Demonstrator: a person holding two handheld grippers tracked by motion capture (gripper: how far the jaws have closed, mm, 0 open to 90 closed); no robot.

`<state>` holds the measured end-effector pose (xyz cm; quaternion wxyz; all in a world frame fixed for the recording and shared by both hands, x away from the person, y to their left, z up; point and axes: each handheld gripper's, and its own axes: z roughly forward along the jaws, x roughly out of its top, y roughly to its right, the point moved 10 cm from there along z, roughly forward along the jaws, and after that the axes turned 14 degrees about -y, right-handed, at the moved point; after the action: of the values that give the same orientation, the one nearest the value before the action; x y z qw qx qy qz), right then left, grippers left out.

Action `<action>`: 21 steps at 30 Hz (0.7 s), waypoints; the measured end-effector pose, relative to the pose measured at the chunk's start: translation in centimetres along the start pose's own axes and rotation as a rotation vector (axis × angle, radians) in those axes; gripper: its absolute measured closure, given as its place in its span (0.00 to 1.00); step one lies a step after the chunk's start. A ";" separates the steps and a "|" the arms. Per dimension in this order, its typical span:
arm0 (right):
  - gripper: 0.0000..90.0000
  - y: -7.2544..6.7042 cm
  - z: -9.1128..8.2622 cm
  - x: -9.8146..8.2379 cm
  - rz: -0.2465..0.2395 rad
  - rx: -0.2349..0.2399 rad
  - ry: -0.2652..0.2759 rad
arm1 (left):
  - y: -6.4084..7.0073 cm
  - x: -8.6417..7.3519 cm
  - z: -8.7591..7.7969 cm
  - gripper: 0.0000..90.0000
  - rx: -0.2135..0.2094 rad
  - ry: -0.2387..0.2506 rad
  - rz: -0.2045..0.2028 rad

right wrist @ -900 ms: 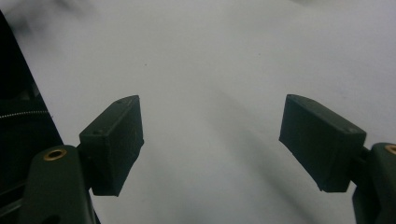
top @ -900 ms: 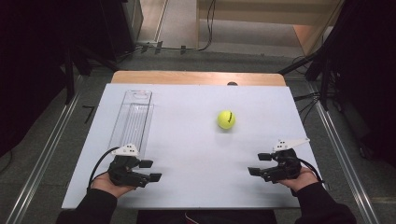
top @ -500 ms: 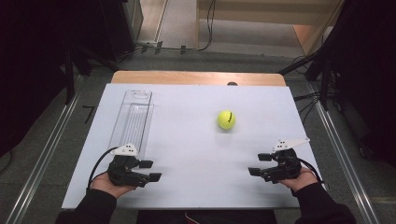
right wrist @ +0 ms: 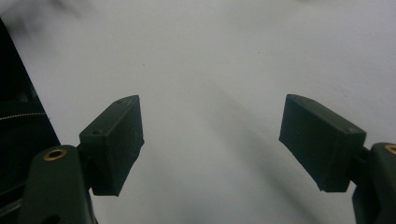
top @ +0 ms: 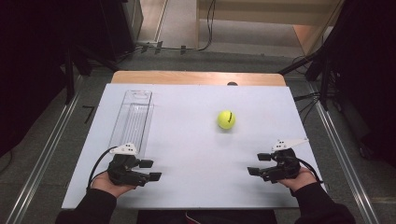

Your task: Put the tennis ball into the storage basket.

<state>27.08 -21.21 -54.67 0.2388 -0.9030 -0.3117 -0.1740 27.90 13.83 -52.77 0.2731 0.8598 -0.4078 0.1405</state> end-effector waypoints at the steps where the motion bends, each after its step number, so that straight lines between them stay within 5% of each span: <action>1: 0.22 0.0 0.0 0.0 0.000 0.000 0.000 | 0.0 0.0 0.0 0.38 0.002 0.001 -0.003; 21: 0.22 0.2 -0.1 -0.1 0.016 -0.006 -0.003 | -0.1 0.1 0.0 0.38 -0.012 0.007 -0.008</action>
<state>27.12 -21.42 -54.74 0.2369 -0.9065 -0.3042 -0.1719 28.06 13.82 -52.73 0.2802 0.8593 -0.4043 0.1400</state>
